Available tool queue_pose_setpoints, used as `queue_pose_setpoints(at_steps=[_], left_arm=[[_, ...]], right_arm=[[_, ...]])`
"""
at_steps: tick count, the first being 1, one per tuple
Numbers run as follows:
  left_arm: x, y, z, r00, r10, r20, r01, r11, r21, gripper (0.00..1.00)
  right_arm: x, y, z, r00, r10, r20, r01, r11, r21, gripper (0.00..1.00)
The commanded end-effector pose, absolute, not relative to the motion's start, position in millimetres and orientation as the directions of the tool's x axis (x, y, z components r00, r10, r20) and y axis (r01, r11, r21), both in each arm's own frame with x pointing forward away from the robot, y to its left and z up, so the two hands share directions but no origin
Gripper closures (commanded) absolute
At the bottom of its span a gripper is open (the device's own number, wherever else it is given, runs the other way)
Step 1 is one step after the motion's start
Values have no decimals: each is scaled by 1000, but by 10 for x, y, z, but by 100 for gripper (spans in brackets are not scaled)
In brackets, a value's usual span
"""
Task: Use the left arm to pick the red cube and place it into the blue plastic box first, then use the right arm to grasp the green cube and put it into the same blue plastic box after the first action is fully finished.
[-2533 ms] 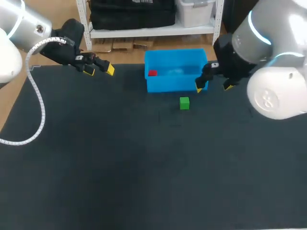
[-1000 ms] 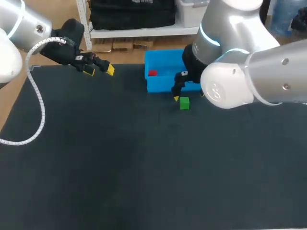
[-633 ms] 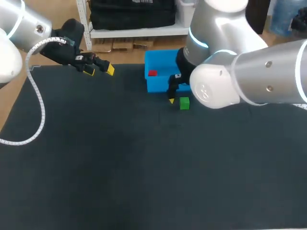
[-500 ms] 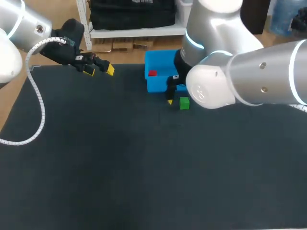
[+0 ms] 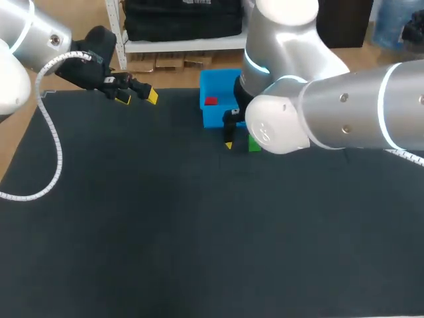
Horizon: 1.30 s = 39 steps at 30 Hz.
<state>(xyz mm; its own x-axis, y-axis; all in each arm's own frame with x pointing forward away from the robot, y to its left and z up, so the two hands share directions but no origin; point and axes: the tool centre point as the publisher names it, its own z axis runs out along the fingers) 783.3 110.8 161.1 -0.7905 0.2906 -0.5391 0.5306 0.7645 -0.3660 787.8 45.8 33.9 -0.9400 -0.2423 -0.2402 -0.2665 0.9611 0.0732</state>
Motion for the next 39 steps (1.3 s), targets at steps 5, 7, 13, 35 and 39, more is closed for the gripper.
queue_pose_setpoints(at_steps=[5,7,13,35,39], left_arm=[[7826,1116,1605,-788,290,-543,533,762,-367,0],[7826,1116,1605,-788,290,-543,533,762,-367,0],[7826,1116,1605,-788,290,-543,533,762,-367,0],[7826,1116,1605,-788,290,-543,533,762,-367,0],[7826,1116,1605,-788,290,-543,533,762,-367,0]], right_arm=[[7939,460,260,-943,-230,-242,-256,963,80,0],[7953,451,242,-943,-227,-242,-253,964,81,0],[7997,432,203,-943,-225,-244,-252,964,87,0],[8237,298,55,-943,-238,-233,-266,959,98,0],[8240,294,58,-943,-235,-234,-263,960,97,0]])
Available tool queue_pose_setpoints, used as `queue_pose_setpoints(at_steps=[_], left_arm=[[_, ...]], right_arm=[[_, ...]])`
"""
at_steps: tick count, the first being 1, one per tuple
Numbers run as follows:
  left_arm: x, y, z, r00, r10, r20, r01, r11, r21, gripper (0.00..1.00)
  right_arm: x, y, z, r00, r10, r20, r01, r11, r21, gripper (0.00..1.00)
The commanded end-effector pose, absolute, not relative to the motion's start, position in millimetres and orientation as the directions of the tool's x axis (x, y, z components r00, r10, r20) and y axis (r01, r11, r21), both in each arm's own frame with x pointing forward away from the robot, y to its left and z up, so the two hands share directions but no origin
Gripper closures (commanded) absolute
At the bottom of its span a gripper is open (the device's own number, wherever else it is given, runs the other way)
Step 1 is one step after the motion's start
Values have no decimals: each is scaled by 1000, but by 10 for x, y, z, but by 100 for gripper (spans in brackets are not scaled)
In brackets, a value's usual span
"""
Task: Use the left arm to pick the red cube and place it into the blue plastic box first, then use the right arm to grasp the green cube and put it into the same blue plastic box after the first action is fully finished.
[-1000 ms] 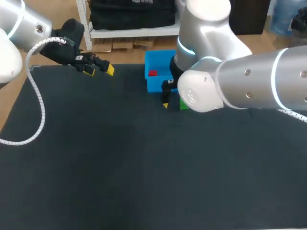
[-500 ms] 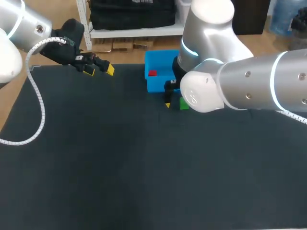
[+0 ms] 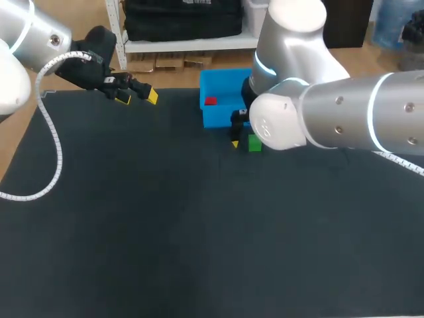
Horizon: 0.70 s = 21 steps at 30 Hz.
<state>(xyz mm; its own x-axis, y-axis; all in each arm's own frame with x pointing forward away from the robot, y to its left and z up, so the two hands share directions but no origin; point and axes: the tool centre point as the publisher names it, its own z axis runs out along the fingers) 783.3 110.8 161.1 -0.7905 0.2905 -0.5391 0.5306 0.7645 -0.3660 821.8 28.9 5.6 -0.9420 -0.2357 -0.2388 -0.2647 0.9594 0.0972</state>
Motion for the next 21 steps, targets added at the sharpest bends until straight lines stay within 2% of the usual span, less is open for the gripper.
queue_pose_setpoints(at_steps=[1,9,10,11,12,15,16,17,19,20,21], left_arm=[[7826,1116,1605,-788,290,-543,533,762,-367,0],[7826,1116,1605,-788,290,-543,533,762,-367,0],[7826,1116,1605,-788,290,-543,533,762,-367,0],[7826,1116,1605,-788,290,-543,533,762,-367,0],[7826,1116,1605,-788,290,-543,533,762,-367,0],[7826,1116,1605,-788,290,-543,533,762,-367,0],[7826,1116,1605,-788,290,-543,533,762,-367,0],[7826,1116,1605,-788,290,-543,533,762,-367,0],[7826,1116,1605,-788,290,-543,533,762,-367,0],[7826,1116,1605,-788,290,-543,533,762,-367,0],[7826,1116,1605,-788,290,-543,533,762,-367,0]], right_arm=[[8239,290,59,-944,-233,-233,-261,960,97,0],[8199,255,78,-948,-216,-235,-243,966,91,0],[8193,251,79,-948,-215,-236,-242,966,91,2],[8186,248,79,-948,-213,-236,-240,967,91,9],[8179,246,79,-948,-211,-236,-238,967,91,23],[8153,247,78,-949,-207,-236,-234,968,92,24],[8144,251,79,-950,-206,-236,-234,968,93,28],[8133,256,79,-950,-206,-236,-234,968,95,53],[8119,263,77,-950,-207,-236,-234,967,96,64],[8112,267,75,-950,-207,-235,-235,967,96,65],[8107,270,72,-949,-208,-235,-236,967,95,82]])
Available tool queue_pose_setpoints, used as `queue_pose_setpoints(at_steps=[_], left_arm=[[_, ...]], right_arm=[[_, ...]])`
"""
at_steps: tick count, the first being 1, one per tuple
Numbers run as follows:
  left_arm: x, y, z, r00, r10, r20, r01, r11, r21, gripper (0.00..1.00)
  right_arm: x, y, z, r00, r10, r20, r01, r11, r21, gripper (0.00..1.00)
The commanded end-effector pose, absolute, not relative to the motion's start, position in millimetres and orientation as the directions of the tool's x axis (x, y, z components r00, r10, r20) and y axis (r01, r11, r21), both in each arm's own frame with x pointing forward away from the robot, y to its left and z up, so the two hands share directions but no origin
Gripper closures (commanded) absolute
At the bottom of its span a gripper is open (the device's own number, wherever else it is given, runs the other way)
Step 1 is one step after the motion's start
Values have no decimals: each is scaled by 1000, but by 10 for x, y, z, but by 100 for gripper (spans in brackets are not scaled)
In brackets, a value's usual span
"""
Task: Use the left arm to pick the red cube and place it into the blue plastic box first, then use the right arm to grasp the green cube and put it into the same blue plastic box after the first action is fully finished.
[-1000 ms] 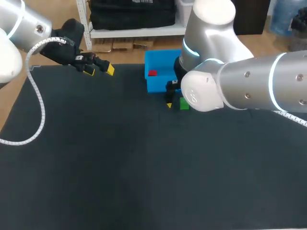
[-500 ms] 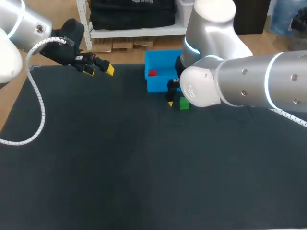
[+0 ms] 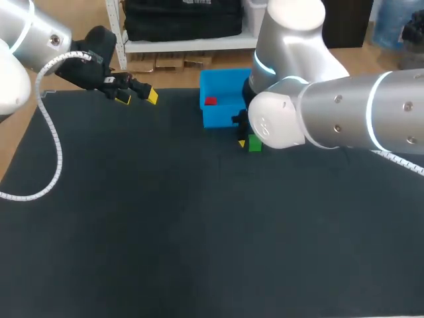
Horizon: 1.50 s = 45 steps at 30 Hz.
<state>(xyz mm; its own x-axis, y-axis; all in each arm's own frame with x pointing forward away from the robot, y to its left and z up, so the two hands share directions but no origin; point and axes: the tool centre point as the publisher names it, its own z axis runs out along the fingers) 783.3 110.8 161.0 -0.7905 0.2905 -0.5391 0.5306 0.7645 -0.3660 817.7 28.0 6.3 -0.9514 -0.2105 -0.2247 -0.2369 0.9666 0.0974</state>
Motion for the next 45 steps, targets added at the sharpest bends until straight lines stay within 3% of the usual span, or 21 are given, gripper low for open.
queue_pose_setpoints(at_steps=[1,45], left_arm=[[7826,1116,1605,-788,290,-543,533,762,-367,0],[7826,1116,1605,-788,290,-543,533,762,-367,0]], right_arm=[[8101,274,70,-949,-209,-235,-237,967,95,100],[8096,128,572,-918,-191,-349,-248,961,126,100]])
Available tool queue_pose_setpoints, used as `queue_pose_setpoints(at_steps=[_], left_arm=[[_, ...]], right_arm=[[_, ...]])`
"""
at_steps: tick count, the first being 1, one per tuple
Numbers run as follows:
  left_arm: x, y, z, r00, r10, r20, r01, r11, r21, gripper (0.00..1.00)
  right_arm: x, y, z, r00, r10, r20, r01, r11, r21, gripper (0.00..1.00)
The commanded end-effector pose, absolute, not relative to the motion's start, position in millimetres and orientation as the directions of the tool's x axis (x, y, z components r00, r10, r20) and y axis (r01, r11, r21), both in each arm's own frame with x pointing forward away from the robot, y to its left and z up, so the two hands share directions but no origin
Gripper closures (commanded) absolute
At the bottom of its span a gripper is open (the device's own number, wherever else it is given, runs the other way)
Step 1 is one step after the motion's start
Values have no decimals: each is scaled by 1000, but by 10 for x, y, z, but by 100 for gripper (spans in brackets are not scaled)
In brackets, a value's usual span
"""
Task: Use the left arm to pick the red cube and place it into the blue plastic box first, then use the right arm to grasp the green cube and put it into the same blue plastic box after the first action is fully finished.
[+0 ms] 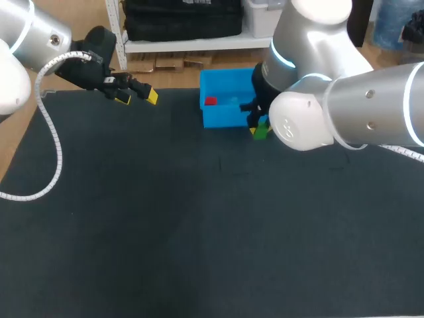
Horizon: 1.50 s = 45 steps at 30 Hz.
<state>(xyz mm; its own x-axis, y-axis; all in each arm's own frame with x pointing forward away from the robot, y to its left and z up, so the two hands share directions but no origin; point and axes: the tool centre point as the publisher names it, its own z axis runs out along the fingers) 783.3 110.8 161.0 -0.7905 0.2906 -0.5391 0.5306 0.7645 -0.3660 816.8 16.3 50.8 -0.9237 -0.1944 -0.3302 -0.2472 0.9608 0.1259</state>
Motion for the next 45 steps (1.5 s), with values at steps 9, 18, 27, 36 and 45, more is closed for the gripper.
queue_pose_setpoints(at_steps=[9,18,27,36,45], left_arm=[[7826,1116,1605,-788,290,-543,533,762,-367,0],[7826,1116,1605,-788,290,-543,533,762,-367,0],[7826,1116,1605,-788,290,-543,533,762,-367,0],[7826,1116,1605,-788,290,-543,533,762,-367,0],[7826,1116,1605,-788,290,-543,533,762,-367,0]], right_arm=[[8122,146,771,-901,-195,-387,-269,952,147,100],[8153,149,958,-886,-197,-420,-286,945,158,100],[8184,150,1093,-873,-197,-446,-298,939,169,100],[8244,147,1323,-849,-193,-492,-317,931,181,100],[8314,127,1518,-826,-193,-529,-331,926,179,100]])
